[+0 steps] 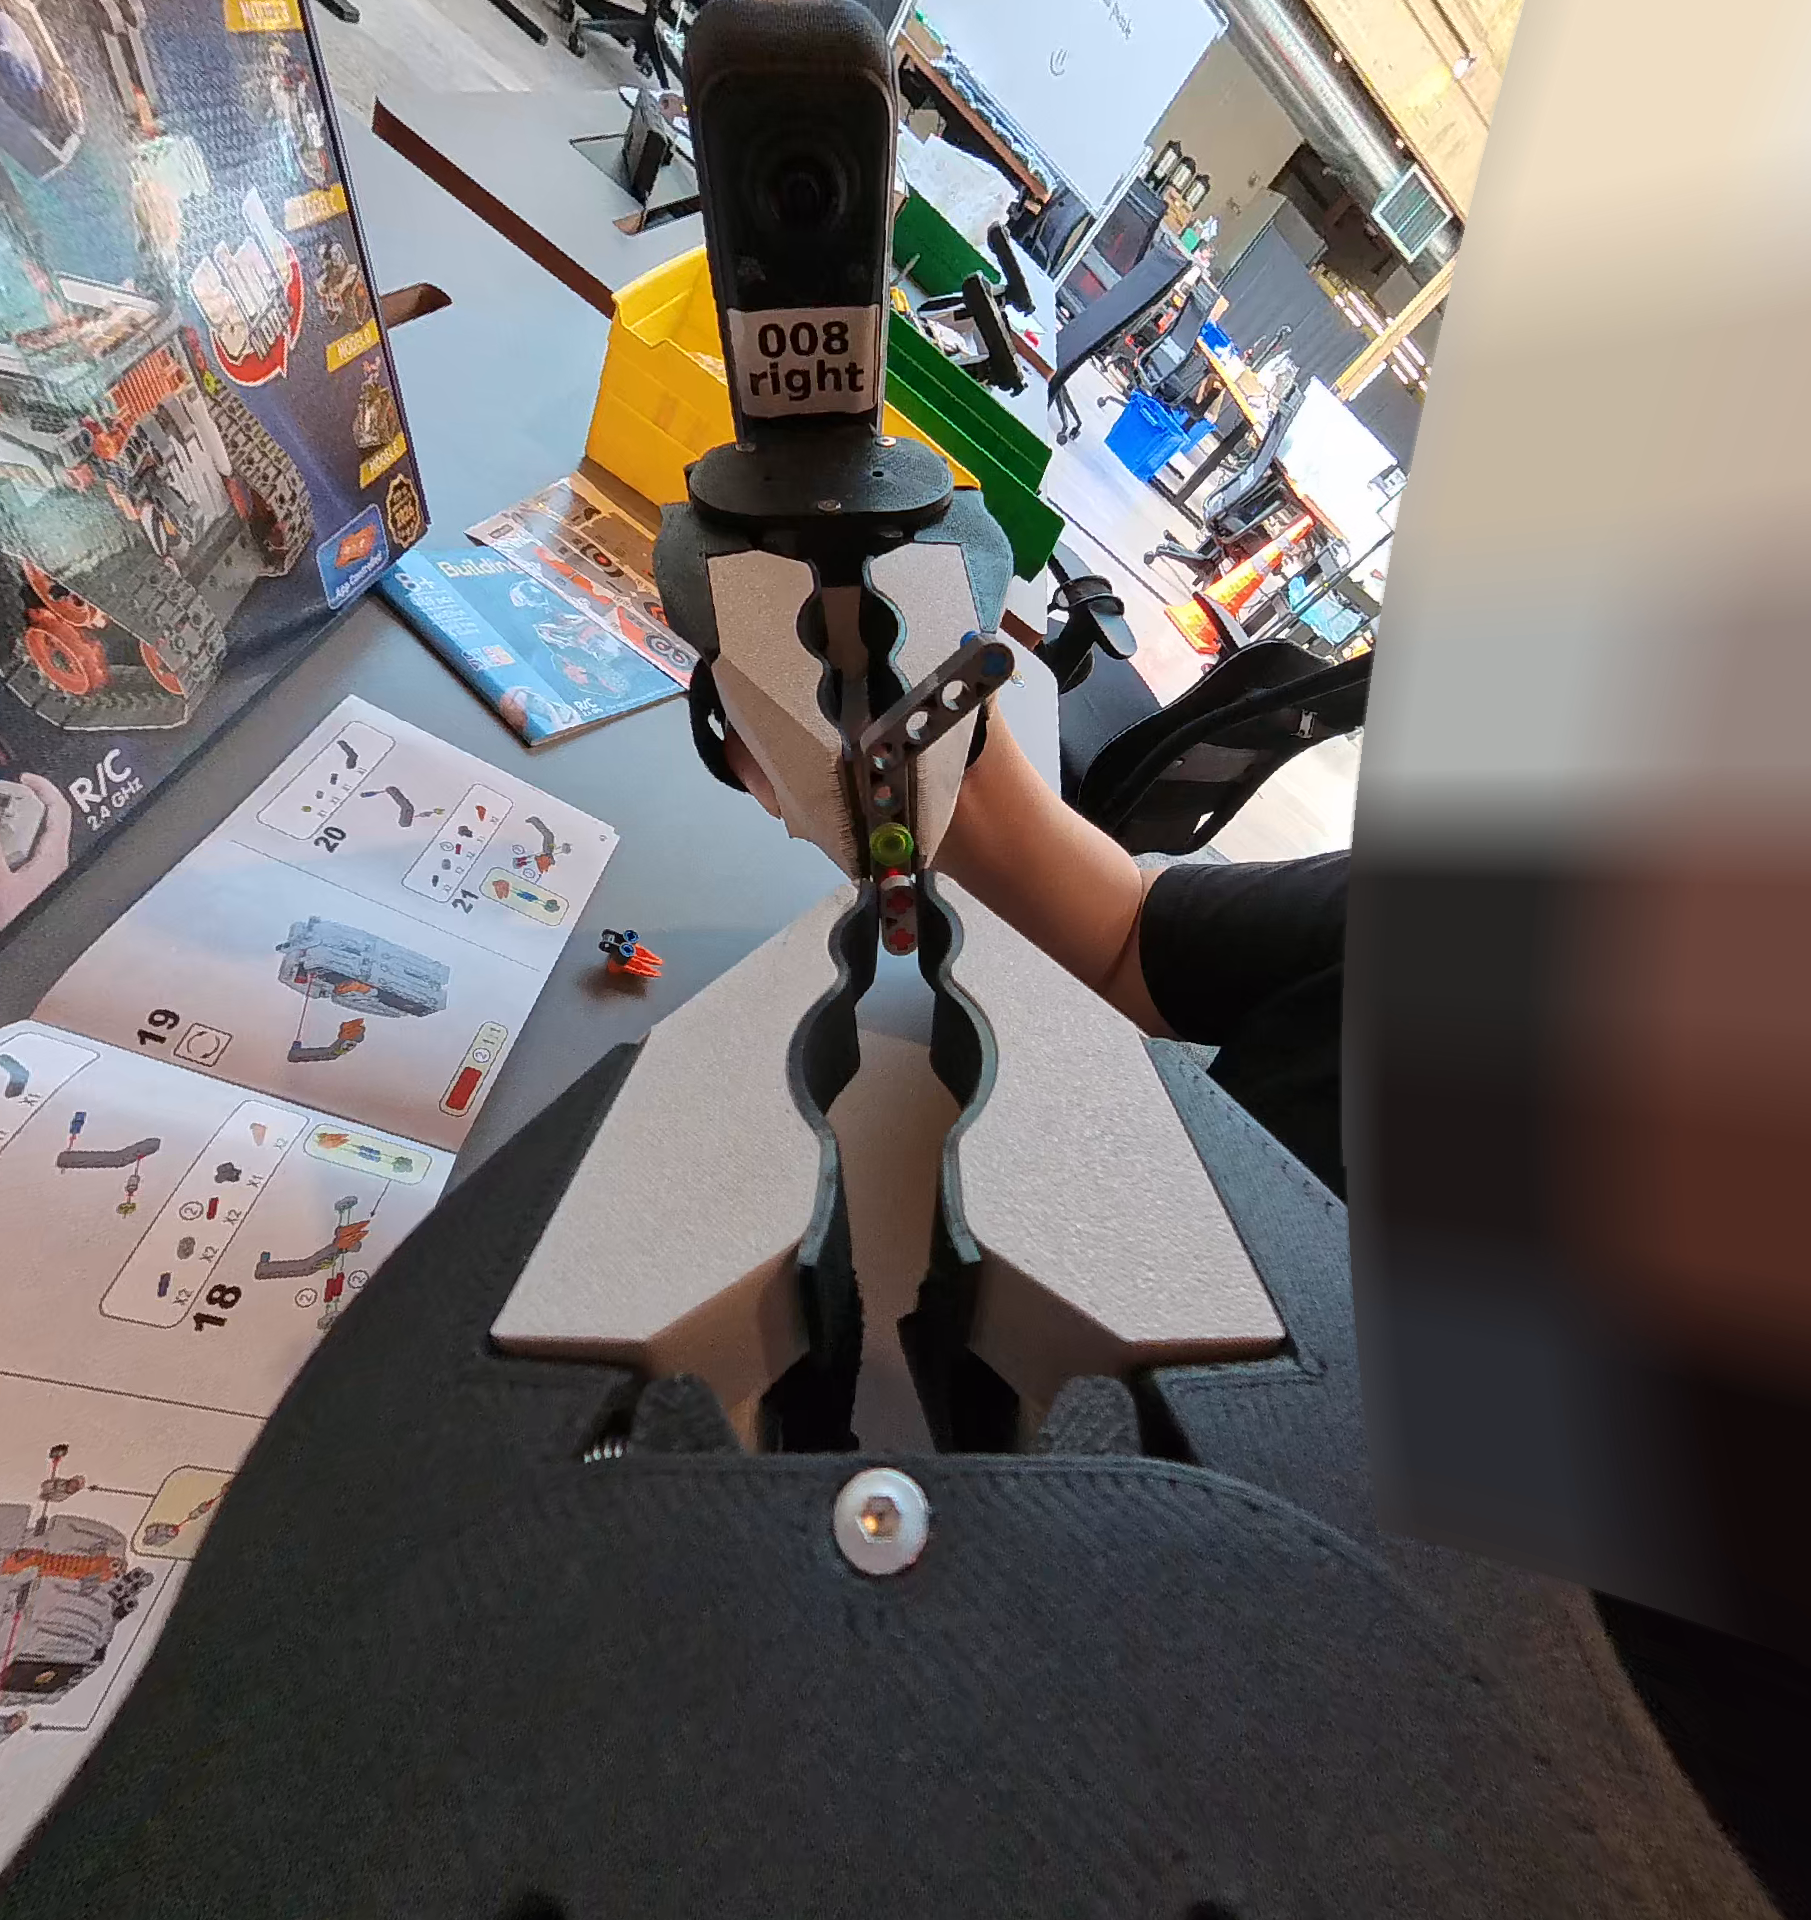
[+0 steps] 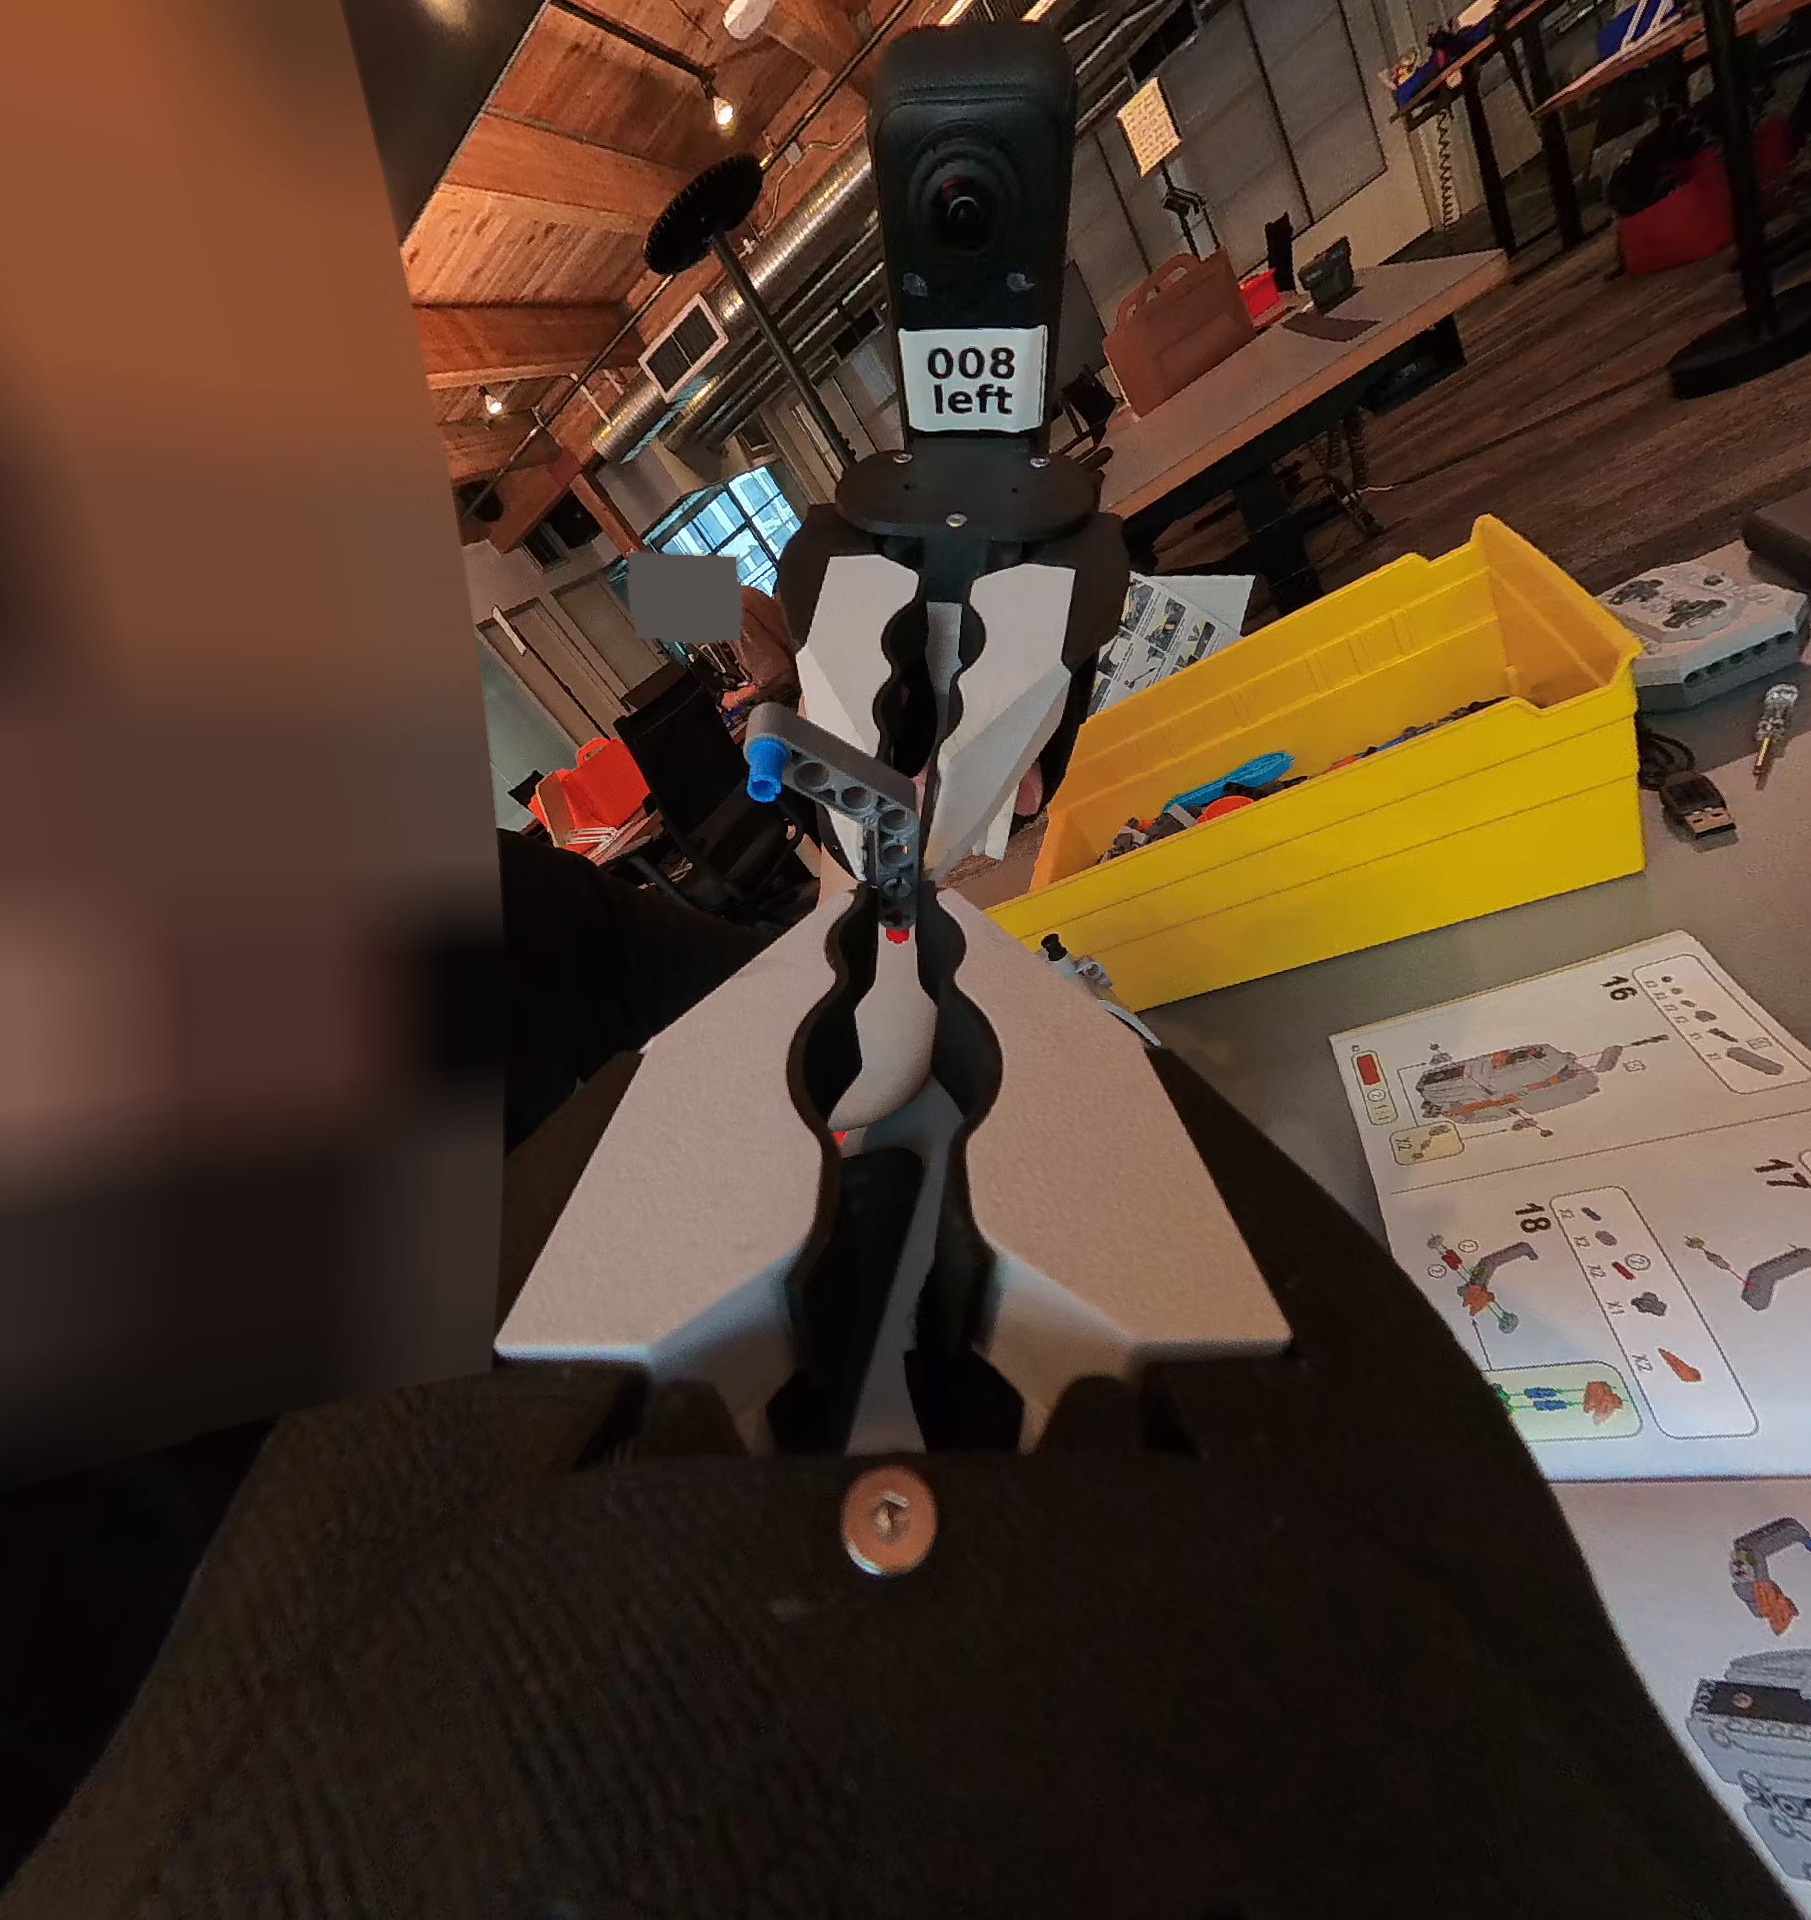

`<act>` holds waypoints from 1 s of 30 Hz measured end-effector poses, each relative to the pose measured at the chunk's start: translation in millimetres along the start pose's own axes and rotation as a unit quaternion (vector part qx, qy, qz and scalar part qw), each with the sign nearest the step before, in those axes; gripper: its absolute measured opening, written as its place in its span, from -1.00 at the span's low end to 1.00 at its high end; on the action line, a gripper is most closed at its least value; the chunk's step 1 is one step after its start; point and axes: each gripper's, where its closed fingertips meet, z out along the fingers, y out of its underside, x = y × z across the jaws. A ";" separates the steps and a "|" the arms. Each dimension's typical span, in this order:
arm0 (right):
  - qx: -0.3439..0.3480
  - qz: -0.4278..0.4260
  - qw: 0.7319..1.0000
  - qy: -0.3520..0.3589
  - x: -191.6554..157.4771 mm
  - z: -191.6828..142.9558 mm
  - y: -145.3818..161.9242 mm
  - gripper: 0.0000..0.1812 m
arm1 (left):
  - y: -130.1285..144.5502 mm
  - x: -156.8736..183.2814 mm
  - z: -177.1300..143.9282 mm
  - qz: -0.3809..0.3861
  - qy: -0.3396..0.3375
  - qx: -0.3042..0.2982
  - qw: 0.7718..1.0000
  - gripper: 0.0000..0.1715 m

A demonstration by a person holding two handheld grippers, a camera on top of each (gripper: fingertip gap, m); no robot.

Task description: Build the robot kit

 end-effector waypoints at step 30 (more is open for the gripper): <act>-0.020 0.033 0.999 0.018 9.9 5.4 7.5 -0.92 | -2.2 0.9 -3.6 -0.035 0.025 0.015 0.999 -0.77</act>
